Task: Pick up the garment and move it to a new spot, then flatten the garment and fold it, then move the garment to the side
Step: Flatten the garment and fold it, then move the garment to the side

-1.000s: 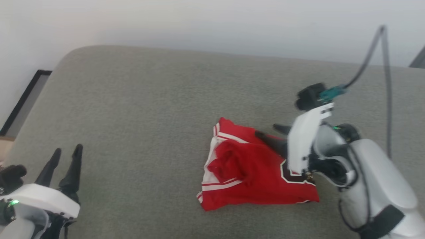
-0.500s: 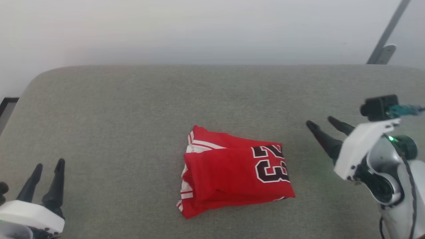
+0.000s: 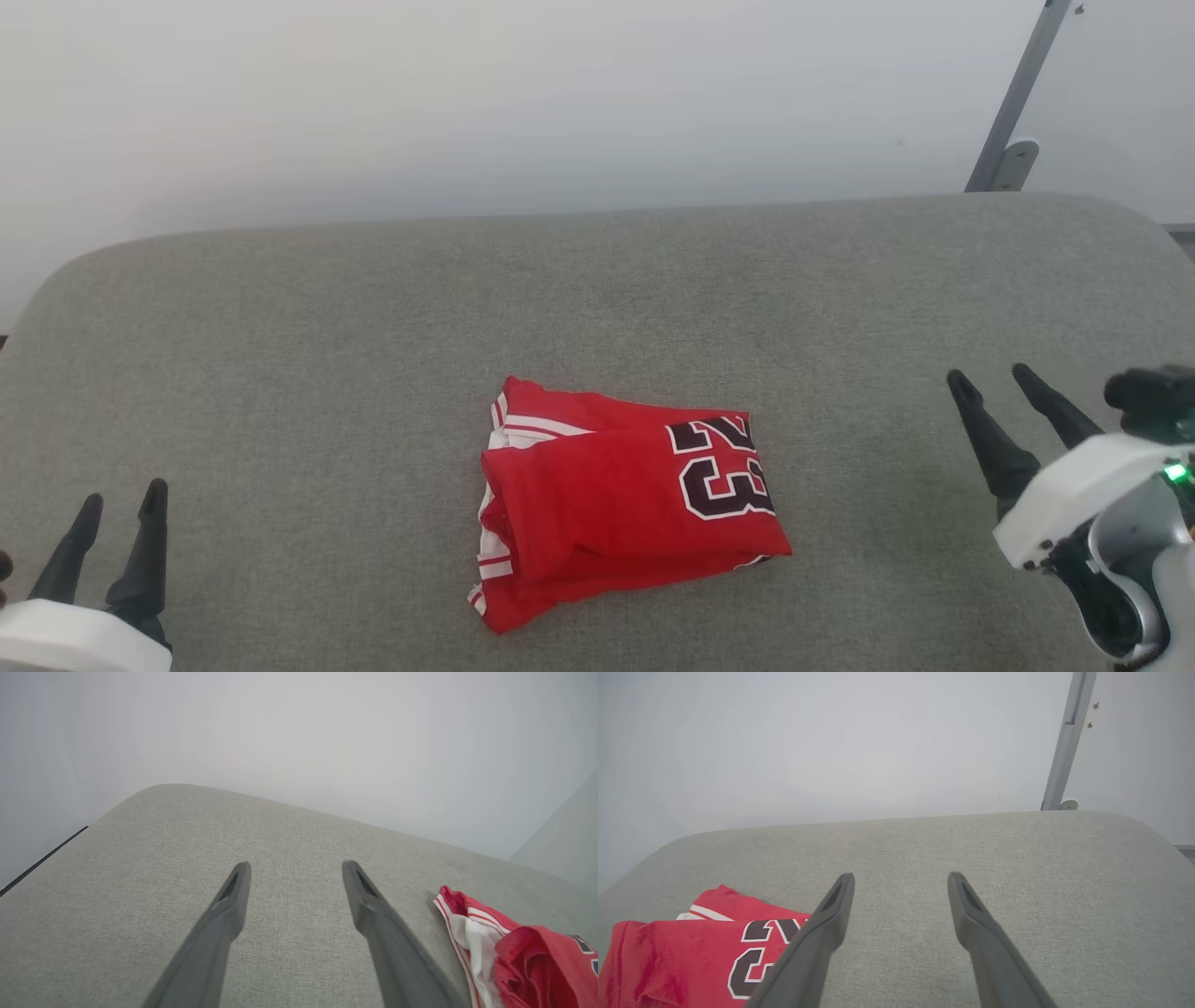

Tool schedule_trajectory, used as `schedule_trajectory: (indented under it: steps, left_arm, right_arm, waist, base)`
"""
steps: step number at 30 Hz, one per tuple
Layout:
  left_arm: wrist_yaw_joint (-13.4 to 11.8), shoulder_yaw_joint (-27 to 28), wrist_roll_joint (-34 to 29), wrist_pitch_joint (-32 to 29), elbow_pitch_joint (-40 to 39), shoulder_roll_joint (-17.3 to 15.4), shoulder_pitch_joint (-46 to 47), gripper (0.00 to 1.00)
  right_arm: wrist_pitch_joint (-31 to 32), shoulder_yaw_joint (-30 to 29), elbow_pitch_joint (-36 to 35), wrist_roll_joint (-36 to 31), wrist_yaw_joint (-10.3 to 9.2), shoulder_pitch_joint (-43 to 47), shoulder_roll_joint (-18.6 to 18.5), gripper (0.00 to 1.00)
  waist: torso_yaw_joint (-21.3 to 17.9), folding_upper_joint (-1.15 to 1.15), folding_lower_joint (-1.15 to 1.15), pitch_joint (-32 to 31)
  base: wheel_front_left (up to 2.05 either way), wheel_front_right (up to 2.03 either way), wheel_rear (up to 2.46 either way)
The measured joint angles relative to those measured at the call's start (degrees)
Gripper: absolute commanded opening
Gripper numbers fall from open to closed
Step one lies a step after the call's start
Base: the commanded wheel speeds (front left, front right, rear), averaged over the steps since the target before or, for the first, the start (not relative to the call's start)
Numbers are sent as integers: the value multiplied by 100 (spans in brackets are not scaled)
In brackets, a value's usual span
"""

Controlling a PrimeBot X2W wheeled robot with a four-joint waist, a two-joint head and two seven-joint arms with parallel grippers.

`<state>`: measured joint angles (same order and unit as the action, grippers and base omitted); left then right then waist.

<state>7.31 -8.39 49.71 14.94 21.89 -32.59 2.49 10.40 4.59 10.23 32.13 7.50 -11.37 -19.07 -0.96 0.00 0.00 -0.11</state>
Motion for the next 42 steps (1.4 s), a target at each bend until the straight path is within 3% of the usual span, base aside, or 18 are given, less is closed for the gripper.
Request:
schedule_trajectory:
  steps: [16, 26, 37, 42]
  left_arm:
    - [0, 510, -735, 0, -230, 151, -284, 100]
    - [1, 695, -1176, 1, -486, 181, -417, 100]
    - [1, 659, -1138, 1, -498, 188, -477, 100]
    - [1, 605, -1073, 1, -480, 187, -466, 100]
  right_arm:
    - [-1182, -231, 319, -252, 0, 557, -76, 100]
    - [-1245, -405, 319, -480, 0, 738, 131, 100]
    - [-1131, -500, 204, -580, 0, 821, 256, 100]
    - [-825, -286, 157, -482, 0, 793, 290, 100]
  waist:
    - [-40, 0, 0, -101]
    - [-33, 0, 0, -112]
    - [22, 0, 0, -88]
    - [131, 0, 0, -61]
  base:
    - [0, 0, 0]
    - [0, 0, 0]
    - [0, 0, 0]
    - [0, 0, 0]
